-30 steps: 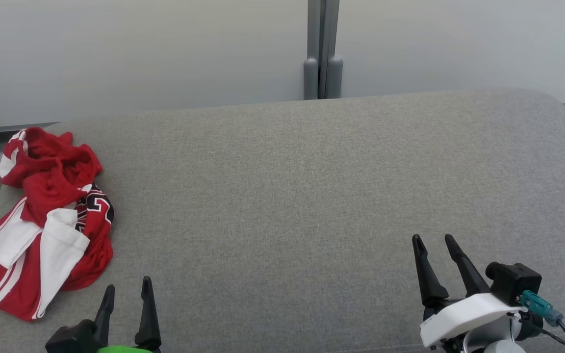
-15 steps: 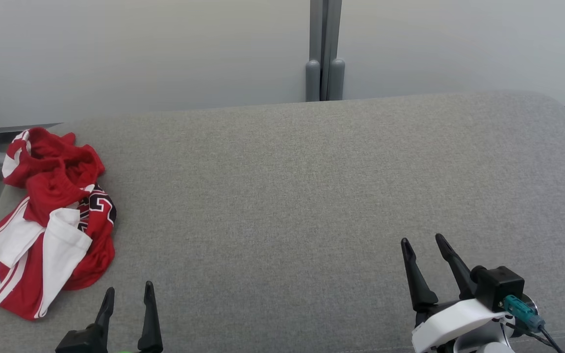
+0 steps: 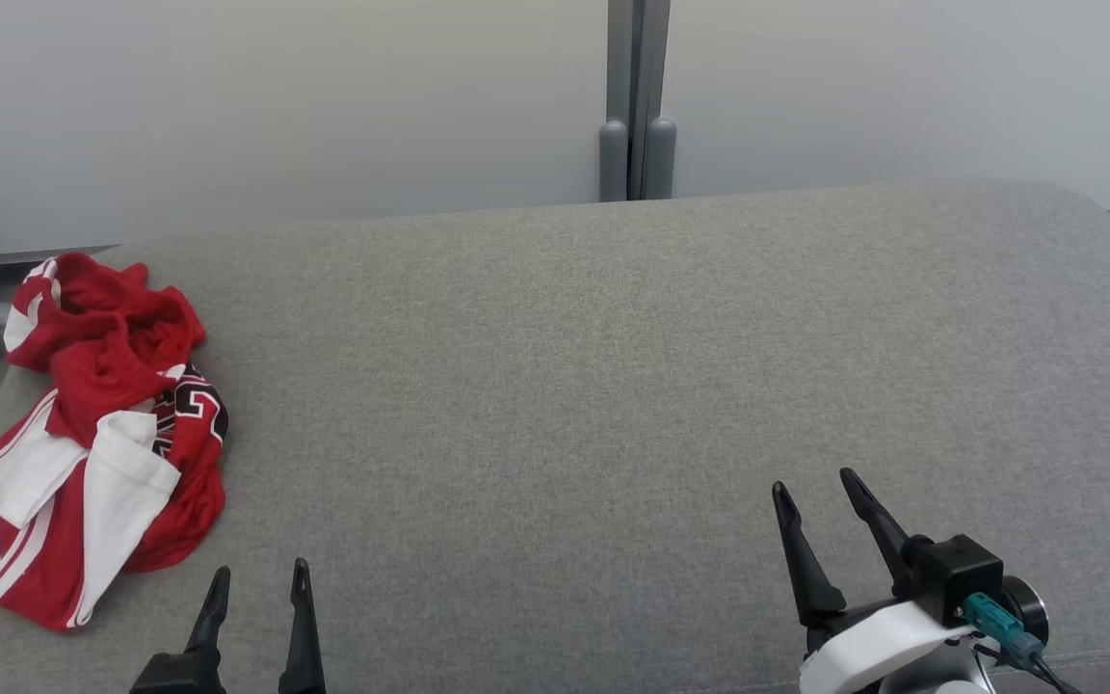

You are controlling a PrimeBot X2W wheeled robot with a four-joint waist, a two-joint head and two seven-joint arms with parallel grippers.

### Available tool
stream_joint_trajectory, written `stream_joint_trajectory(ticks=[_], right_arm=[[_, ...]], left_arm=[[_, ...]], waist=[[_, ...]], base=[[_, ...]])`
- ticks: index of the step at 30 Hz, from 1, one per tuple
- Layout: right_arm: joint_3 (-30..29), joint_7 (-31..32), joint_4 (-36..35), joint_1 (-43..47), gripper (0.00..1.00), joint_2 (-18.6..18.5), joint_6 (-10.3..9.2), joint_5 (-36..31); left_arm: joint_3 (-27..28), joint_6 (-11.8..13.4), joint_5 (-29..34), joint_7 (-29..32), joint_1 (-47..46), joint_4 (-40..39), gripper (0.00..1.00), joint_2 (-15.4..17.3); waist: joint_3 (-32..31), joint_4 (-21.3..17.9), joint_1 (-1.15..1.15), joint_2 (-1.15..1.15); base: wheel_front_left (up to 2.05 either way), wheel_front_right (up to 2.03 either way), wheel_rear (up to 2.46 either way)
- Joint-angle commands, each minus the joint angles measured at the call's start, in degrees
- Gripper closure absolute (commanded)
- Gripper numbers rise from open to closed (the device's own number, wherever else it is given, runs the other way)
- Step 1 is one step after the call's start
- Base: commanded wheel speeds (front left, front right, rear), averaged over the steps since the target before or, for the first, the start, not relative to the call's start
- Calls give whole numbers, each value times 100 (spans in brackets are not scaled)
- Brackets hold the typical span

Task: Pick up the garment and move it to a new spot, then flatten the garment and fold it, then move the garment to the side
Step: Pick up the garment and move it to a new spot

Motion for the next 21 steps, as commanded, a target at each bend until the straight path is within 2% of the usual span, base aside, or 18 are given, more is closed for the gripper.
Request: stream_joint_trajectory(ticks=[1, 8, 21], right_arm=[[23, -60, 28, -63, 0, -26, 2, -127], [45, -142, 67, -58, 0, -29, 2, -342], [-22, -137, 95, -72, 0, -28, 1, -253]], left_arm=[[-15, 37, 112, -47, 82, -13, 0, 49], [-44, 67, 320, -78, 107, 12, 0, 66], [-83, 88, 199, -23, 92, 40, 0, 90]], waist=[[-5, -1, 0, 0], [-31, 5, 0, 0], [-27, 7, 0, 0]], base=[[0, 0, 0], [0, 0, 0], [0, 0, 0]])
